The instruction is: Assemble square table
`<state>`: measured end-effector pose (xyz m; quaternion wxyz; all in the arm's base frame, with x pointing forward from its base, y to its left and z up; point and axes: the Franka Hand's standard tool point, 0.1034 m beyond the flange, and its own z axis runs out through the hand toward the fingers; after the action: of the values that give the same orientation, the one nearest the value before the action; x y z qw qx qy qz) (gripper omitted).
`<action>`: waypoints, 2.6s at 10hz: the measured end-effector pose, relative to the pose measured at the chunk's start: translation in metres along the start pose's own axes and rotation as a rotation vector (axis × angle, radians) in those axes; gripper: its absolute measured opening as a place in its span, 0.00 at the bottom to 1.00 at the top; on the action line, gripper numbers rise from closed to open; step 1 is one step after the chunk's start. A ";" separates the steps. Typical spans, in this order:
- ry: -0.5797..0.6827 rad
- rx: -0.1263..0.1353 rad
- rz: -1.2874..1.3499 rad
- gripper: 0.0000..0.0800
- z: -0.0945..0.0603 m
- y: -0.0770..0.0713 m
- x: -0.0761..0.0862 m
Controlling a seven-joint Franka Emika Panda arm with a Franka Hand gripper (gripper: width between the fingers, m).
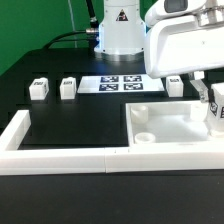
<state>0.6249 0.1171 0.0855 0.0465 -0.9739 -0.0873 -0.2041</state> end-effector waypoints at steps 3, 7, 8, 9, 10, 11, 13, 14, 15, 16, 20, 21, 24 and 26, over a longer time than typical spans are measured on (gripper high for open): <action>0.046 -0.007 0.001 0.36 0.003 -0.002 -0.003; 0.115 -0.041 -0.009 0.36 0.002 -0.004 -0.008; 0.115 -0.041 -0.010 0.36 0.002 -0.004 -0.008; 0.115 -0.041 -0.011 0.63 0.002 -0.004 -0.008; 0.115 -0.041 -0.012 0.63 0.002 -0.004 -0.008; 0.115 -0.041 -0.012 0.77 0.002 -0.004 -0.008; 0.115 -0.041 -0.013 0.80 0.002 -0.004 -0.008; 0.115 -0.041 -0.013 0.81 0.002 -0.004 -0.008; 0.115 -0.041 -0.013 0.81 0.002 -0.004 -0.008; 0.115 -0.041 -0.013 0.81 0.002 -0.004 -0.008; 0.075 -0.040 -0.003 0.81 -0.004 0.001 -0.008; 0.015 -0.036 0.007 0.81 -0.009 0.006 -0.009; -0.168 -0.016 0.074 0.81 -0.006 0.012 -0.011; -0.327 0.004 0.124 0.81 -0.003 -0.001 -0.004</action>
Offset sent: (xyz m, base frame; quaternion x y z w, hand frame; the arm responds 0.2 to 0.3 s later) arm -0.0157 0.0128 -0.0214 -0.0366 0.0379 0.0114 0.9985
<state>0.6201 0.1174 0.0867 0.0462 -0.9976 -0.0337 -0.0392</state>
